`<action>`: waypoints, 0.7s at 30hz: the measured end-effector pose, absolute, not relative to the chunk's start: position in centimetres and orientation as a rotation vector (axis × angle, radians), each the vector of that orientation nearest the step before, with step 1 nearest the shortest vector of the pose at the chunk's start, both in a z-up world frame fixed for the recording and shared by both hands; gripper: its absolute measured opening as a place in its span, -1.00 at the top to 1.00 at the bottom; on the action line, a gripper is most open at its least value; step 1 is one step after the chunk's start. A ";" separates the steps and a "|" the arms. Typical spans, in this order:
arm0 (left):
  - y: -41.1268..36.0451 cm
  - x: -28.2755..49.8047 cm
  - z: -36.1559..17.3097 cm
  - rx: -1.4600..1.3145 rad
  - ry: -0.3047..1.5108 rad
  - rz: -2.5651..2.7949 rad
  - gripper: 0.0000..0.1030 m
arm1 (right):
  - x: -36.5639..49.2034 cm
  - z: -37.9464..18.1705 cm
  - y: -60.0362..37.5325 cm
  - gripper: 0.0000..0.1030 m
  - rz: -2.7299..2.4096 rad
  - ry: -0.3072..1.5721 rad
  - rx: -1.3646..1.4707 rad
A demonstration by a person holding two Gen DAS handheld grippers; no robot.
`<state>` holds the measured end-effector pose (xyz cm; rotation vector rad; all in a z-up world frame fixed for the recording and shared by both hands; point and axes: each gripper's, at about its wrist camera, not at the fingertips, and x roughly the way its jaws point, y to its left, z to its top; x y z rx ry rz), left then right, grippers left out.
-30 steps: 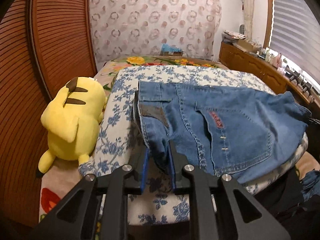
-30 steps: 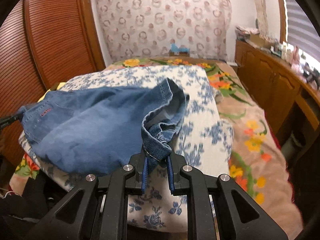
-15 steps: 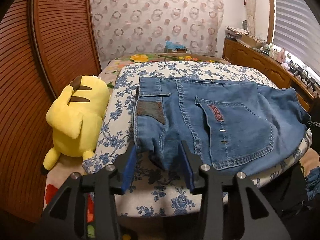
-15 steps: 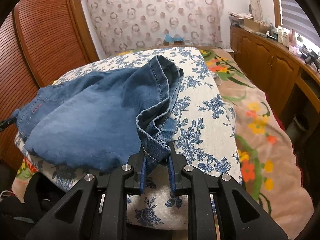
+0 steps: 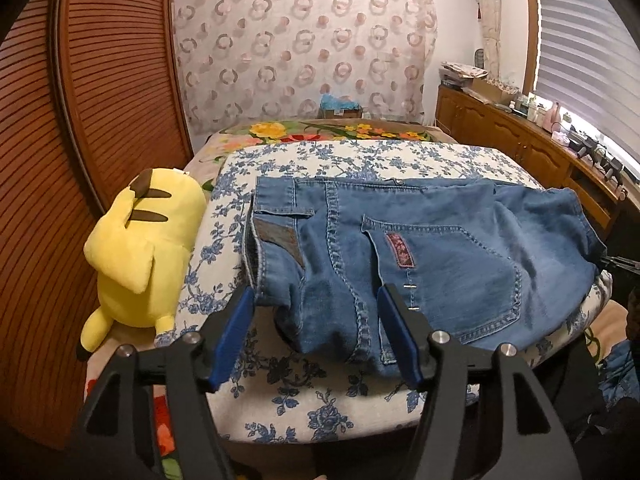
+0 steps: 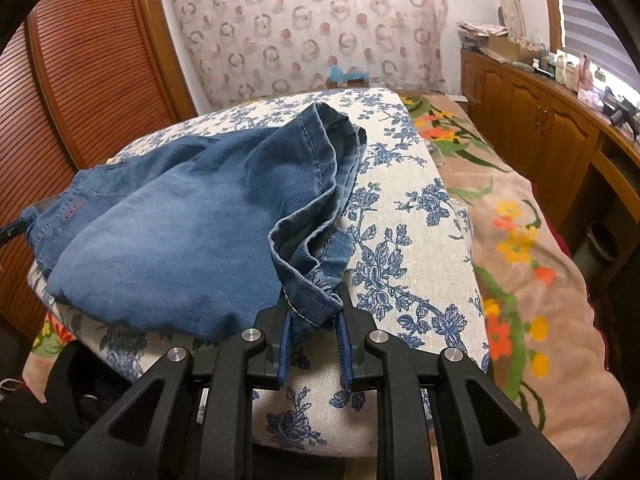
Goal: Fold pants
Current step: 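Fold the hem over with the right tool while the left tool releases the jeans, then move the open right tool to the jeans leg and close on its hem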
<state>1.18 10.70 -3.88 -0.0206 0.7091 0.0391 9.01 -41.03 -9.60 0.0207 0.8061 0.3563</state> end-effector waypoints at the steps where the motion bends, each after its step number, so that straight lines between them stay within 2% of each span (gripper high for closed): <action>1: 10.7 1.1 -3.7 -0.015 0.709 0.047 -0.23 | 9.0 -9.6 -41.1 0.68 0.356 0.807 0.022; 7: 9.9 0.4 -2.5 0.003 0.682 0.031 -0.23 | 8.7 -9.2 -40.9 0.63 0.344 0.801 0.034; 14: 8.0 0.7 -2.1 0.010 0.669 -0.029 -0.23 | 7.9 -7.6 -40.6 0.39 0.333 0.770 0.043; 21: 4.4 3.0 -4.0 -0.002 0.697 -0.129 -0.23 | 7.0 -6.1 -40.2 0.37 0.345 0.744 0.036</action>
